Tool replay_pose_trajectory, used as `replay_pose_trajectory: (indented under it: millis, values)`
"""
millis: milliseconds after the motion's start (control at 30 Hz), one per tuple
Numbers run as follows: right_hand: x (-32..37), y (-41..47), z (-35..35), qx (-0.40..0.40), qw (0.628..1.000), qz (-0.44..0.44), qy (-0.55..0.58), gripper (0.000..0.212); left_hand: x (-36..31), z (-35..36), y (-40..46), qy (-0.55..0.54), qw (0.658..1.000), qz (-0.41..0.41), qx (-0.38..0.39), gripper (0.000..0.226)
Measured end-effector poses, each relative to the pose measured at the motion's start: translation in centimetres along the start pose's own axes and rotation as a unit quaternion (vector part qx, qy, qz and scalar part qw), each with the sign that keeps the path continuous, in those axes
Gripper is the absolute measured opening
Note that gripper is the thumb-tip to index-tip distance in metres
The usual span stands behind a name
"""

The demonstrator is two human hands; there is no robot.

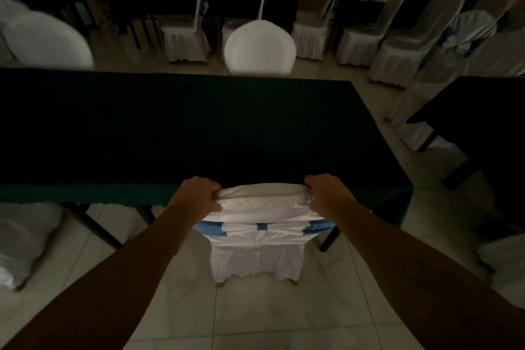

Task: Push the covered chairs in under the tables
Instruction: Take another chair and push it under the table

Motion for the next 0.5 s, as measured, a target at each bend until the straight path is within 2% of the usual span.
replay_pose_trajectory:
  millis: [267, 500]
  values:
    - [0.2, 0.6, -0.6, -0.026, 1.000, -0.007, 0.004, 0.023, -0.1, -0.8, 0.0, 0.007, 1.000, -0.023, -0.004, 0.025]
    - [-0.5, 0.3, 0.7, -0.007, 1.000, 0.014, 0.009, 0.027, -0.8, -0.2, -0.5, 0.011, 1.000, -0.020, -0.015, 0.023]
Point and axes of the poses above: each hand's wrist, its own y-axis towards the middle knuckle, its own z-axis out of the palm, x = y × z, the point moved 10 cm from there along y, towards the middle knuckle, and after that the axes turned 3 degrees about -y, right-handed, at the moved point
